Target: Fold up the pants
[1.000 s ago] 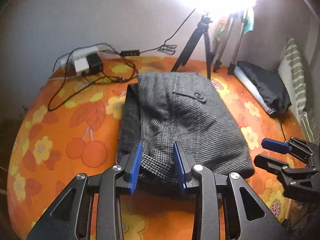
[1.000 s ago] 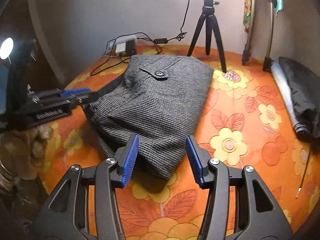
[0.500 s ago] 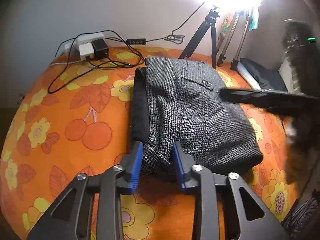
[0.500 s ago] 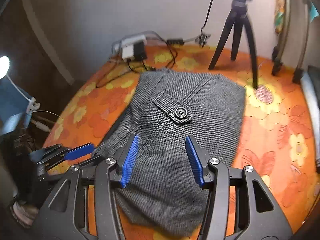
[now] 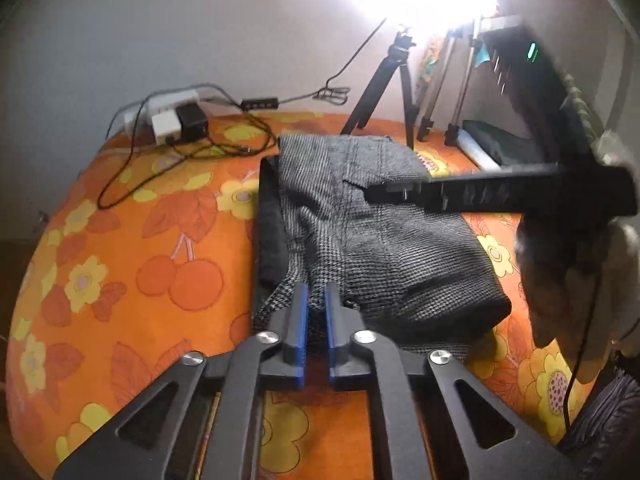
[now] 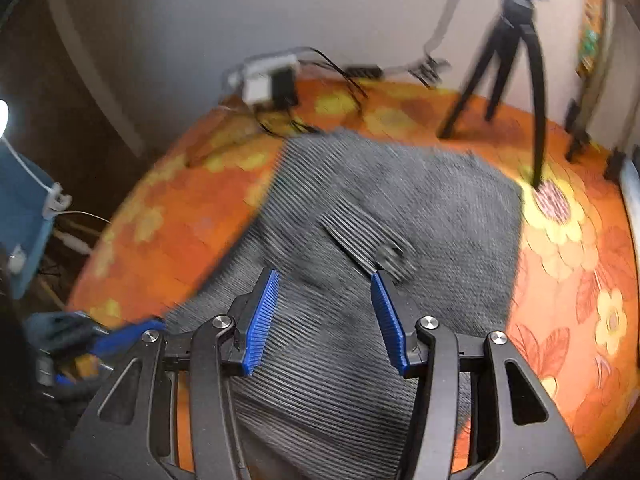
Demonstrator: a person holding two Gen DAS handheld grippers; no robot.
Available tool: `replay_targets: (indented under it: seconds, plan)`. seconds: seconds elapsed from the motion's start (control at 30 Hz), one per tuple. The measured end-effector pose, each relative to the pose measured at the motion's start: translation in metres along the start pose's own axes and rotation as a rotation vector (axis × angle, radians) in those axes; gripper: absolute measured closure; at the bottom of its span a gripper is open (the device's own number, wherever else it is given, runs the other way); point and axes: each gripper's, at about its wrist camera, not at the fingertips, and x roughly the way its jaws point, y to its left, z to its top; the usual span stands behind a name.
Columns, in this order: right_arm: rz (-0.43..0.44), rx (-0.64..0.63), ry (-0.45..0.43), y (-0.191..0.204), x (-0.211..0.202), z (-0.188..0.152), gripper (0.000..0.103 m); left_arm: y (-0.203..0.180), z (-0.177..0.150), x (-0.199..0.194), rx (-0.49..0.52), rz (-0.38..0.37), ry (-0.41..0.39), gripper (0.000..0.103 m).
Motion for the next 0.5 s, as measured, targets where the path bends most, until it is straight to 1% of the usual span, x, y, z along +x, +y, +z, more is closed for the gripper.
replay_targets:
  seconds: [0.03, 0.07, 0.1, 0.2, 0.3, 0.37, 0.43, 0.47, 0.5]
  plan:
    - [0.005, -0.012, -0.004, 0.006, 0.0, 0.005, 0.051, 0.003, 0.0, 0.001, -0.013, 0.011, 0.002, 0.068]
    - [0.006, -0.025, -0.004, 0.013, 0.002, 0.012, 0.051, 0.005, 0.0, 0.002, -0.019, 0.017, -0.004, 0.063]
    - [0.009, -0.03, -0.001, 0.018, 0.006, 0.018, 0.051, 0.007, 0.0, 0.003, -0.022, 0.018, -0.006, 0.063]
    - [0.008, -0.034, 0.018, 0.028, 0.02, 0.036, 0.052, 0.013, 0.0, 0.009, -0.038, 0.004, 0.001, 0.063]
    - [-0.049, -0.036, 0.061, 0.034, 0.043, 0.049, 0.051, 0.018, -0.002, 0.016, -0.062, -0.015, 0.009, 0.063]
    - [-0.093, -0.047, 0.095, 0.036, 0.059, 0.054, 0.052, 0.018, -0.004, 0.018, -0.053, -0.016, 0.005, 0.063]
    - [-0.133, -0.073, 0.12, 0.04, 0.07, 0.057, 0.052, 0.017, -0.004, 0.018, -0.043, -0.023, -0.008, 0.069]
    - [-0.158, -0.088, 0.133, 0.042, 0.076, 0.058, 0.052, 0.016, -0.004, 0.017, -0.037, -0.02, -0.013, 0.069]
    - [-0.18, -0.093, 0.142, 0.042, 0.079, 0.058, 0.052, 0.015, -0.004, 0.017, -0.034, -0.019, -0.017, 0.073]
